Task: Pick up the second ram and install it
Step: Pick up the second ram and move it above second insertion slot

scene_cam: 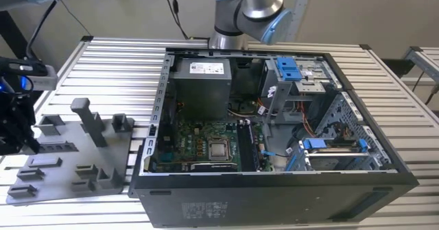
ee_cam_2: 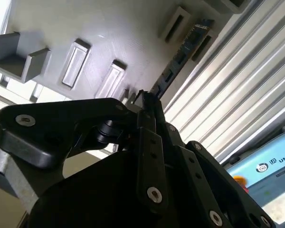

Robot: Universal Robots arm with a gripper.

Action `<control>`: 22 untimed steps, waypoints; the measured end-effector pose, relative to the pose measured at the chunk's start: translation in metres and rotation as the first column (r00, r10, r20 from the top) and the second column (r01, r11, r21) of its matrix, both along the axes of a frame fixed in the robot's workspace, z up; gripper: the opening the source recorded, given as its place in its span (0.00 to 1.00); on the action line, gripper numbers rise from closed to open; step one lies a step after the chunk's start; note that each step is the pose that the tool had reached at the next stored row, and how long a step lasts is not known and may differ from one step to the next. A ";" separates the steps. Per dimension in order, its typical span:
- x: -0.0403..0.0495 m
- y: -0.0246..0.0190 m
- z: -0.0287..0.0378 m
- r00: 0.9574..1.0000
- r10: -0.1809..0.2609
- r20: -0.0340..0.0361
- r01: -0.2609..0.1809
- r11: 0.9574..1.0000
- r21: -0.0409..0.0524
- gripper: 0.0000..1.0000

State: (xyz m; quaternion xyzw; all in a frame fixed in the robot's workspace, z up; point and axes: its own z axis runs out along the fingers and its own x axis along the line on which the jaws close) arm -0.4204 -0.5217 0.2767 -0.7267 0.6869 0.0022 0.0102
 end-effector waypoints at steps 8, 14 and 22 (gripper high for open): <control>0.0000 0.0000 0.0351 1.000 0.000 0.000 0.000 1.000 0.000 0.14; 0.0000 0.0001 0.0627 1.000 0.000 0.000 0.000 1.000 0.000 0.14; 0.0000 0.0001 0.0979 1.000 0.000 0.000 0.000 1.000 0.000 0.14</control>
